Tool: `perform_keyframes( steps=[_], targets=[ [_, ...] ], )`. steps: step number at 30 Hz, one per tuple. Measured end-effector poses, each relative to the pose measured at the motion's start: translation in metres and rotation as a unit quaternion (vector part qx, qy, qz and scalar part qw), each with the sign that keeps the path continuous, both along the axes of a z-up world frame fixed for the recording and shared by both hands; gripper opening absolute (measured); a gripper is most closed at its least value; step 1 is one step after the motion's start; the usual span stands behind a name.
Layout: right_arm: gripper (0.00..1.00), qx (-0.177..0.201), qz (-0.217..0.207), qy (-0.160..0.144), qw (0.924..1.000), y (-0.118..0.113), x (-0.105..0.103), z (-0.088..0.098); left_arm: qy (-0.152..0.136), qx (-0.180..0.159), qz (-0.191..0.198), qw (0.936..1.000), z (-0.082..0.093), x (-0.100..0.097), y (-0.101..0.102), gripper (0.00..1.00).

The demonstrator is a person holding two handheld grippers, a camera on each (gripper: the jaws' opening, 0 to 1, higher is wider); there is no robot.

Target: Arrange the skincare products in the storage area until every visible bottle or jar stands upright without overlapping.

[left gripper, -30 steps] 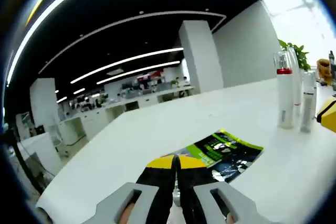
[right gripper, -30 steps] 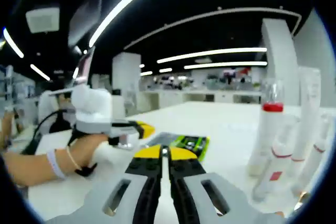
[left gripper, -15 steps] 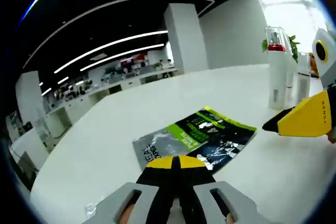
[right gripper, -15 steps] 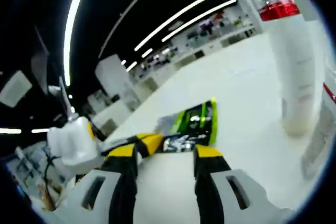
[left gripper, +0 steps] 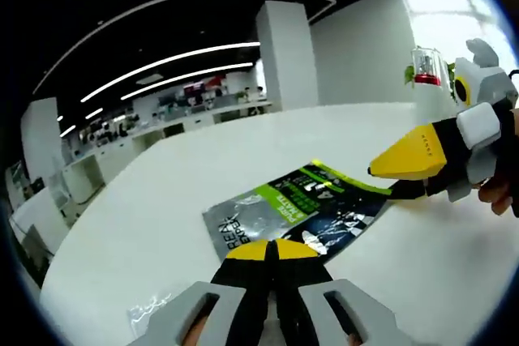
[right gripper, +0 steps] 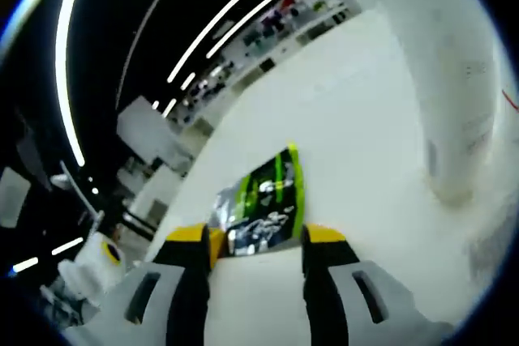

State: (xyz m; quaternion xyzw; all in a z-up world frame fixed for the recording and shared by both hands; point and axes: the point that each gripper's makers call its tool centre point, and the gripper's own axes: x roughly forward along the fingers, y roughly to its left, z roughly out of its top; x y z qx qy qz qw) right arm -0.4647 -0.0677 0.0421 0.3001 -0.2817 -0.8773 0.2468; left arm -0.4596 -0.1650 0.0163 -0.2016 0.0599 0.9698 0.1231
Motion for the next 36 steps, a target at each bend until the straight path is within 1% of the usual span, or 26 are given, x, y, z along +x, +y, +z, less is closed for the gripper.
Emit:
perform_keyframes(
  steps=[2,5,8,9,12,14,15,16,17,18,19,20,21,22,23,24,25,27,28,30,31,32,33,34,35,36],
  targets=[
    [0.40,0.002,-0.007,-0.003,1.0000,-0.001,-0.004,-0.002,0.000,0.002,-0.002,1.0000,0.000,0.000,0.000,0.00],
    [0.33,-0.001,-0.020,-0.004,0.9998,0.000,-0.007,-0.006,-0.001,0.010,-0.005,0.9999,0.000,0.001,0.000,0.00],
    [0.18,-0.009,-0.031,-0.016,0.9994,0.000,-0.007,-0.010,-0.001,0.017,-0.007,0.9998,0.000,0.000,0.000,0.00],
    [0.13,-0.006,-0.038,-0.017,0.9991,0.002,-0.010,-0.011,-0.001,0.018,-0.006,0.9998,0.000,0.000,0.000,0.00],
    [0.01,0.007,-0.054,-0.006,0.9985,0.005,-0.014,-0.010,0.001,0.016,-0.008,0.9998,0.001,0.001,0.001,0.00],
    [0.00,0.007,-0.059,-0.003,0.9983,0.005,-0.015,-0.007,-0.001,0.021,-0.007,0.9997,0.001,0.001,0.001,0.00],
    [0.00,0.007,-0.060,0.000,0.9982,0.006,-0.016,-0.005,-0.002,0.029,-0.007,0.9996,0.001,0.001,0.002,0.00],
    [0.00,0.007,-0.062,0.006,0.9980,0.006,-0.016,0.000,-0.007,0.050,-0.004,0.9987,0.002,0.002,0.003,0.00],
    [0.00,-0.002,-0.054,0.032,0.9980,0.002,-0.018,0.011,-0.012,0.065,-0.002,0.9978,0.002,0.002,0.003,0.01],
    [0.00,-0.003,-0.055,0.032,0.9980,0.002,-0.017,0.014,-0.012,0.076,-0.001,0.9970,0.005,0.001,0.002,0.02],
    [0.00,-0.002,-0.056,0.033,0.9979,0.002,-0.016,0.017,-0.011,0.091,0.006,0.9958,0.007,0.001,0.001,0.05],
    [0.00,-0.008,-0.049,0.052,0.9974,-0.001,-0.016,0.027,-0.007,0.109,0.008,0.9940,0.011,0.000,0.001,0.08],
    [0.00,-0.017,-0.043,0.070,0.9965,-0.005,-0.015,0.039,0.001,0.135,0.003,0.9909,0.018,0.000,0.002,0.09],
    [0.00,-0.023,-0.040,0.078,0.9959,-0.007,-0.014,0.047,0.011,0.166,-0.006,0.9860,0.025,0.000,0.004,0.09],
    [0.00,-0.033,-0.026,0.091,0.9950,-0.013,-0.010,0.056,0.017,0.191,-0.015,0.9813,0.031,0.001,0.007,0.10],
    [0.00,-0.046,-0.013,0.106,0.9932,-0.018,-0.007,0.066,0.022,0.247,-0.023,0.9684,0.041,0.002,0.011,0.12],
    [0.00,-0.055,-0.009,0.117,0.9915,-0.020,-0.005,0.075,0.029,0.287,-0.031,0.9570,0.049,0.003,0.013,0.16],
    [0.00,-0.061,0.006,0.153,0.9864,-0.027,0.004,0.097,0.049,0.358,-0.046,0.9312,0.066,0.005,0.012,0.21],
    [0.00,-0.061,0.012,0.160,0.9852,-0.029,0.007,0.103,0.061,0.386,-0.049,0.9192,0.074,0.005,0.010,0.21],
    [0.00,-0.064,0.020,0.195,0.9786,-0.033,0.014,0.125,0.093,0.422,-0.058,0.9001,0.089,0.008,0.005,0.22],
    [0.00,-0.056,0.022,0.205,0.9769,-0.035,0.016,0.132,0.106,0.440,-0.066,0.8893,0.095,0.010,0.004,0.22],
    [0.00,-0.044,0.025,0.223,0.9734,-0.036,0.018,0.143,0.116,0.461,-0.083,0.8757,0.103,0.013,0.006,0.24],
    [0.00,-0.043,0.030,0.232,0.9712,-0.037,0.020,0.150,0.119,0.471,-0.091,0.8693,0.106,0.015,0.007,0.25],
    [0.00,-0.042,0.036,0.242,0.9687,-0.039,0.023,0.159,0.122,0.490,-0.109,0.8565,0.112,0.020,0.012,0.28],
    [0.00,-0.041,0.036,0.245,0.9680,-0.040,0.023,0.164,0.122,0.502,-0.114,0.8485,0.115,0.021,0.013,0.30],
    [0.00,-0.038,0.040,0.257,0.9648,-0.041,0.026,0.176,0.126,0.514,-0.126,0.8393,0.119,0.022,0.014,0.33]
  ],
)
